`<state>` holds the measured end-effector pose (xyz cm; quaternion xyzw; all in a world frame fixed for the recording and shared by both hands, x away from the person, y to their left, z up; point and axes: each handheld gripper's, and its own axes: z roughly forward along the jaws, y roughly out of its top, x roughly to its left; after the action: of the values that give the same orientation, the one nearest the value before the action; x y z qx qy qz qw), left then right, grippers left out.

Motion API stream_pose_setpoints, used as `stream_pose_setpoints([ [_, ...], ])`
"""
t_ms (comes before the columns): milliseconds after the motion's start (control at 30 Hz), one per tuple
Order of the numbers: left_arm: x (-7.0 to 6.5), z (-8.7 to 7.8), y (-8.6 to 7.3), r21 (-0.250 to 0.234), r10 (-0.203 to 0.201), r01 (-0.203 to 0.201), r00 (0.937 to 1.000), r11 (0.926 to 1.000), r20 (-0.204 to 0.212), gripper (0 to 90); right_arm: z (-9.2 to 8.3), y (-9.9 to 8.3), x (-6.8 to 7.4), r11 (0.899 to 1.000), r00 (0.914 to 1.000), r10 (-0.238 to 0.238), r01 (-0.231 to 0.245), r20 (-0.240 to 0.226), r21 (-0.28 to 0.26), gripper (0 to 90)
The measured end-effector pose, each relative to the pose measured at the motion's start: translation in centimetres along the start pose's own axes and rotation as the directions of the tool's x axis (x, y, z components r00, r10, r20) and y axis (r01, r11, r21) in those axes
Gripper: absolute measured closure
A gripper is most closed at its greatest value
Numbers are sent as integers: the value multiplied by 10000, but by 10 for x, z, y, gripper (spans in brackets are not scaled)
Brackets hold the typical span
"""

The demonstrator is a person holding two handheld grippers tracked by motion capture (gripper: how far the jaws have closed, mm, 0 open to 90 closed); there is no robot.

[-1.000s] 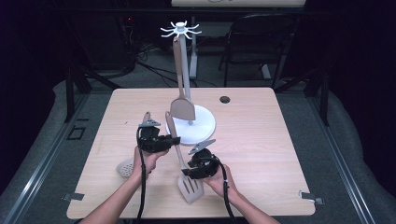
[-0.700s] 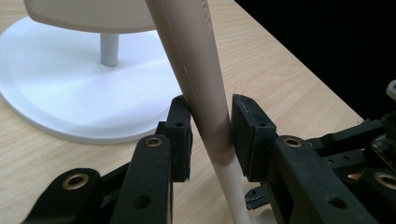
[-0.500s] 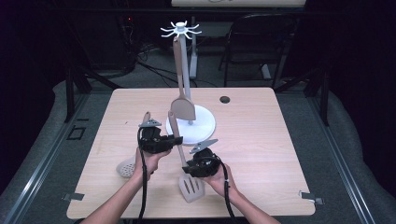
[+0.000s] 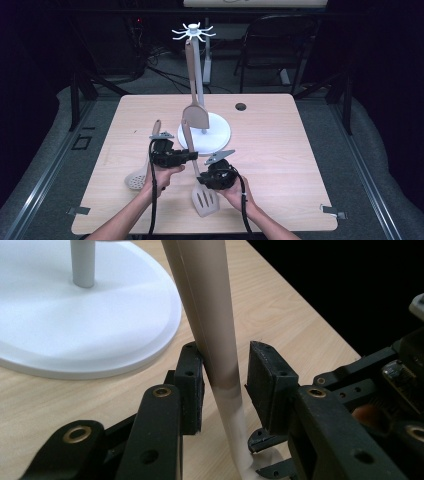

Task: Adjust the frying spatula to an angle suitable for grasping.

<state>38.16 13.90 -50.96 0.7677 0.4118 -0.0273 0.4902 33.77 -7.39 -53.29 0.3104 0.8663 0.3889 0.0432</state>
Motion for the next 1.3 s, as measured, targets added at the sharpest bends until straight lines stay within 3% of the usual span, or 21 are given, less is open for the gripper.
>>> stream_pose_setpoints([
  [100,1,2,-1,87,19,-18,10000,10000,-64,720,0,0,-1,10000,10000,40,-40,16,70,752],
  [367,-5,2,-1,-246,46,-42,9999,9997,156,741,-2,0,-4,9995,9996,277,-278,-92,-124,671],
  [567,-6,0,0,-285,25,-19,9998,9996,221,742,-5,0,-5,9993,9994,351,-351,3,113,596],
  [733,-8,-4,1,-433,116,-105,9996,9990,260,747,-8,0,-5,9986,9981,493,-500,380,182,499],
  [867,-9,-8,4,-720,67,-36,9991,9974,417,761,-16,1,-4,9991,9977,231,-254,643,343,327],
  [967,-10,-8,6,-802,67,-32,9990,9968,444,765,-20,1,-5,9992,9972,237,-259,704,311,282],
  [1200,-17,-13,11,-1067,417,-367,9981,9936,446,771,-36,-1,-12,9991,9953,316,-341,921,261,167],
  [1300,-24,-15,15,-1102,994,-941,9941,9894,431,772,-41,-2,-15,9988,9942,282,-321,1037,364,108],
])
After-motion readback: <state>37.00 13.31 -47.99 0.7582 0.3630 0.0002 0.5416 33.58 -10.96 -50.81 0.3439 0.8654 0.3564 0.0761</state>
